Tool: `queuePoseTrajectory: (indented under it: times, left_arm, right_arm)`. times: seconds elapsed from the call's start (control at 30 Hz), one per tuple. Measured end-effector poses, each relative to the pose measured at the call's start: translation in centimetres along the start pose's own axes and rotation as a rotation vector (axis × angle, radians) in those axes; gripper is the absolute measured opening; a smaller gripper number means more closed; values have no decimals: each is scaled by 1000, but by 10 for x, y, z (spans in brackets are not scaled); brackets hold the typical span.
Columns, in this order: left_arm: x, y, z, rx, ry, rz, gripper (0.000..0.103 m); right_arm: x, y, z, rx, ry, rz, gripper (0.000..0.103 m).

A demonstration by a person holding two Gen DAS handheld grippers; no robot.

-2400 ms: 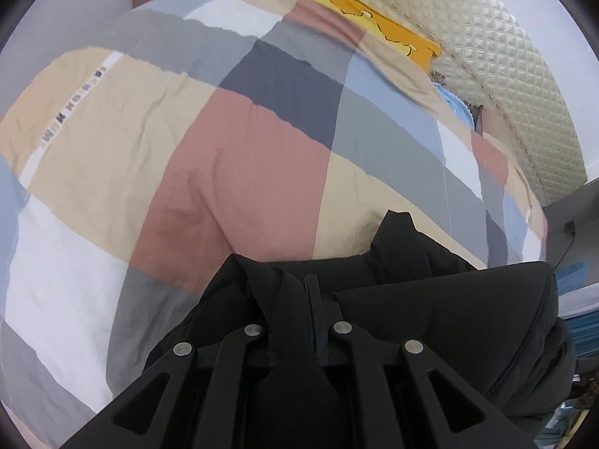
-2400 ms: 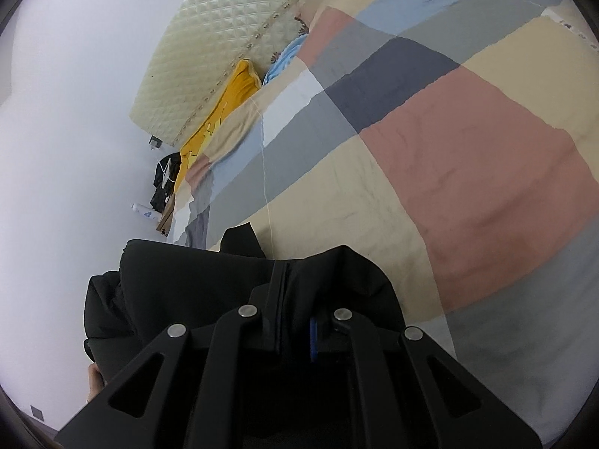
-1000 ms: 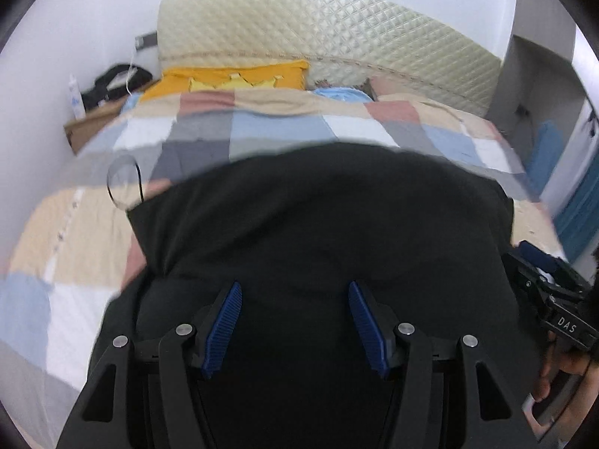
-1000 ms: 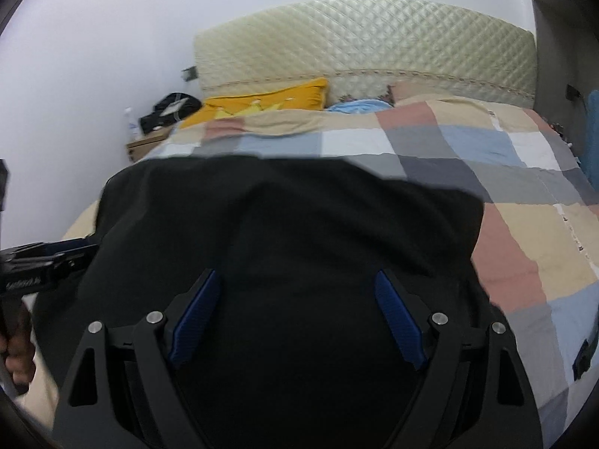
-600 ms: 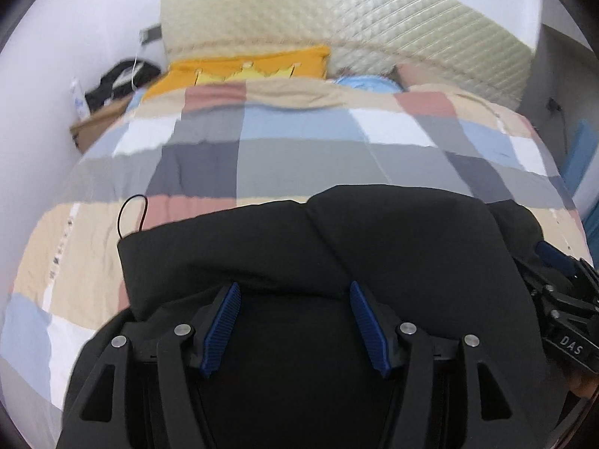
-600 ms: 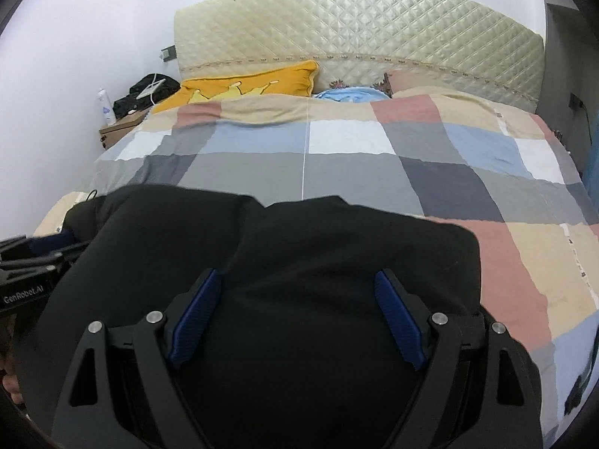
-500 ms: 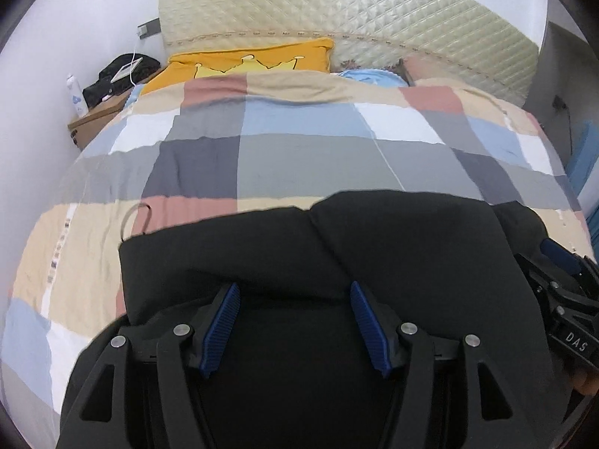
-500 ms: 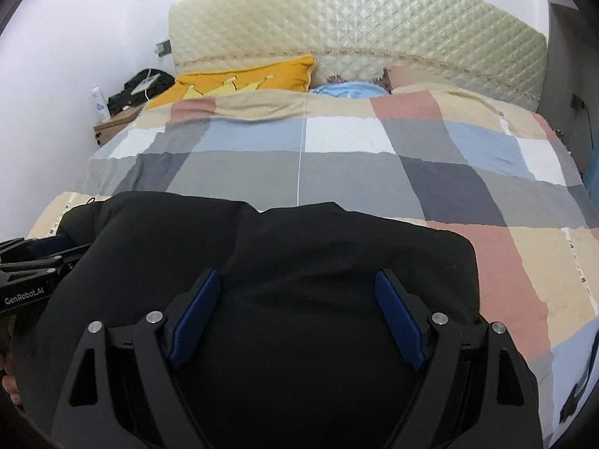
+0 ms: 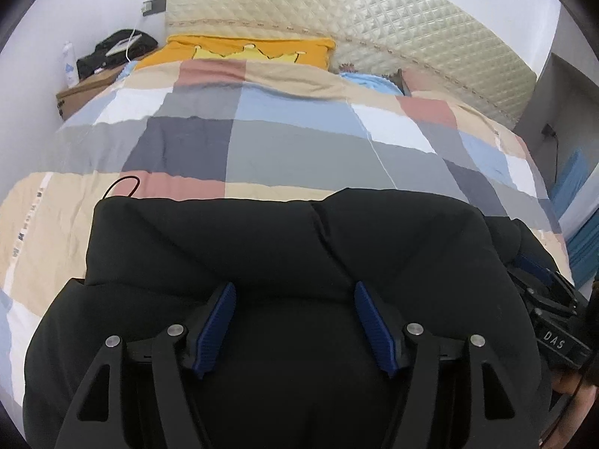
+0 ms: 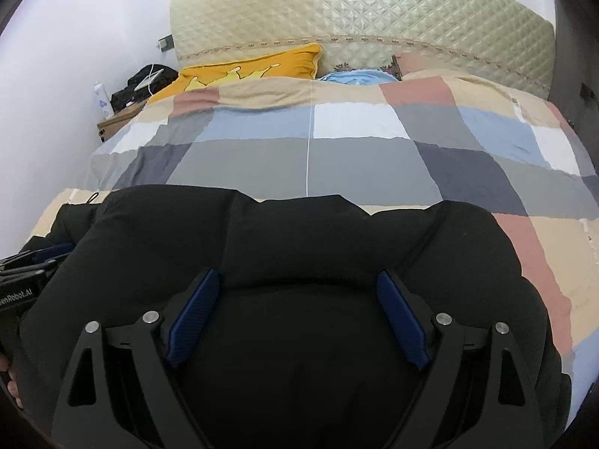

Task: Fold large clothes

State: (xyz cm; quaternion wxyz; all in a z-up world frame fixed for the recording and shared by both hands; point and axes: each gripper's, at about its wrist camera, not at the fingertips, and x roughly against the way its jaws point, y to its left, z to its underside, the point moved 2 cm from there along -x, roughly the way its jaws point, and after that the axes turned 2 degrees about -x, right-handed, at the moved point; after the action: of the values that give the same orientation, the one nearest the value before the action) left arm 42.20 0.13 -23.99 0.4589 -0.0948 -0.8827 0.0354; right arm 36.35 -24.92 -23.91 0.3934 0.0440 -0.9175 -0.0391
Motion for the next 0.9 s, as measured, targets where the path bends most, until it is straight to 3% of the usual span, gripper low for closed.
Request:
queuePoseTrajectory:
  times: [0.23, 0.5, 0.63, 0.73, 0.9]
  left_arm:
    - [-1, -12, 5, -41, -34, -65, 66]
    - [16, -7, 10, -43, -69, -82, 66]
    - [44, -5, 12, -100, -98, -146, 66]
    - [70, 1, 9, -142, -178, -232, 66]
    - [73, 29, 17, -71, -167, -209, 70]
  right_arm:
    - [-2, -3, 7, -7, -14, 8, 87]
    - [13, -8, 5, -36, -16, -31, 87]
    - [43, -17, 6, -36, -54, -28, 87]
    - [62, -30, 8, -47, -75, -6, 87]
    - [73, -52, 22, -35, -44, 5, 87]
